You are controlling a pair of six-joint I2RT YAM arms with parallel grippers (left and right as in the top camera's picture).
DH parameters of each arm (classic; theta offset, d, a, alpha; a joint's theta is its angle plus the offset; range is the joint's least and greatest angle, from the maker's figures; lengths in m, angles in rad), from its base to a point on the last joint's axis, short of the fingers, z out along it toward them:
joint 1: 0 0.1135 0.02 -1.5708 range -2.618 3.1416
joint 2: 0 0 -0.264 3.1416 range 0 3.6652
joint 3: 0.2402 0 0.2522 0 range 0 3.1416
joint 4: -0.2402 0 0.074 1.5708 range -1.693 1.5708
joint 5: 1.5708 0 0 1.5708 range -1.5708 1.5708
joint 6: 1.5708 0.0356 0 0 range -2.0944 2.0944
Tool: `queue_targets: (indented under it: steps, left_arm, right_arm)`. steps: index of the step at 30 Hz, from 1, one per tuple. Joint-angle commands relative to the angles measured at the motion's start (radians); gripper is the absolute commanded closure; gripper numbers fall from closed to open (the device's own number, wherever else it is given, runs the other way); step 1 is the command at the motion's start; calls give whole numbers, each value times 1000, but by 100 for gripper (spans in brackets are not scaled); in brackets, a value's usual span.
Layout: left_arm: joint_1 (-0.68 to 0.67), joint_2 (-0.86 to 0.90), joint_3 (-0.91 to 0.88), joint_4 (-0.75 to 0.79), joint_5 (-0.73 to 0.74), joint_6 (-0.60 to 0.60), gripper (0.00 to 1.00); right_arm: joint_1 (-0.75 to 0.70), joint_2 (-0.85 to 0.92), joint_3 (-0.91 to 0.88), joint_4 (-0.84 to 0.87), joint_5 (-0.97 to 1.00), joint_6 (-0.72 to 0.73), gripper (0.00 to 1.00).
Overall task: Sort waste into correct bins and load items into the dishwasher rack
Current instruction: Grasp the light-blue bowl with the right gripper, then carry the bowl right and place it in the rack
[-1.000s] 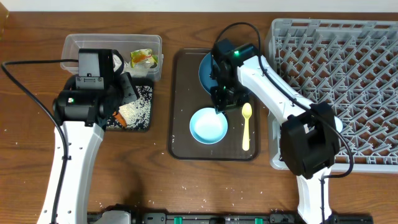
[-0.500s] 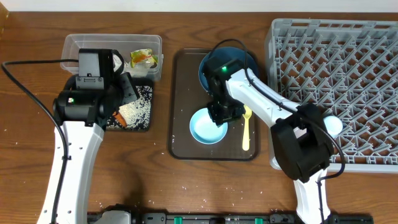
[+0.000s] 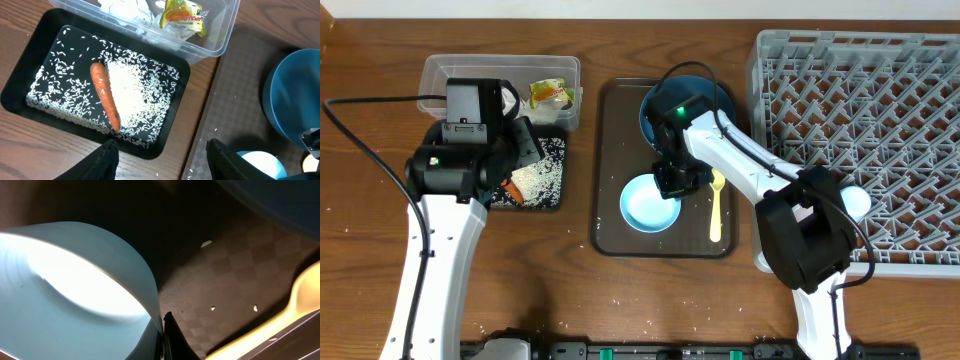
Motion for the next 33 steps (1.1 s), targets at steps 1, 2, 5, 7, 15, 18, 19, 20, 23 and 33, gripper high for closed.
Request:
queue_targets:
  steps: [1,2,5,7,15,18,19,20,23,33]
  left_arm:
    - [4,6,-8,-2,-5,-8,41]
    - [4,6,-8,-2,-5,-9,41]
    - [4,6,-8,-2,-5,-9,31]
    - [4,6,-8,-2,-5,-9,27]
    - [4,6,-8,-2,-5,-9,15]
    - [4,6,-8,-2,-5,-9,13]
    - [4,6,-8,-2,-5,-9,12]
    - [4,6,-8,-2,-5,-9,12]
    - [4,6,-8,-2,-5,-9,10]
    - [4,6,-8,-2,-5,-9,8]
  right_arm:
    - [-18,-56,38,-7,11,-20,99]
    - [-23,-82,55,-5,12,-38,99]
    - [-44,-150,104,2,40,-75,99]
    - [-68,-196,132,13,114,-74,99]
    - [-212,-290,144,93,656,29,99]
    - [-261,-283,143,109,835,84,99]
    - [-277,-281,143,119,898,103,99]
    - [-291,-277,143,132,953,118,99]
    - [-327,-267,143,200,1120,137,99]
    - [-391,-92,143,483,1657,82,99]
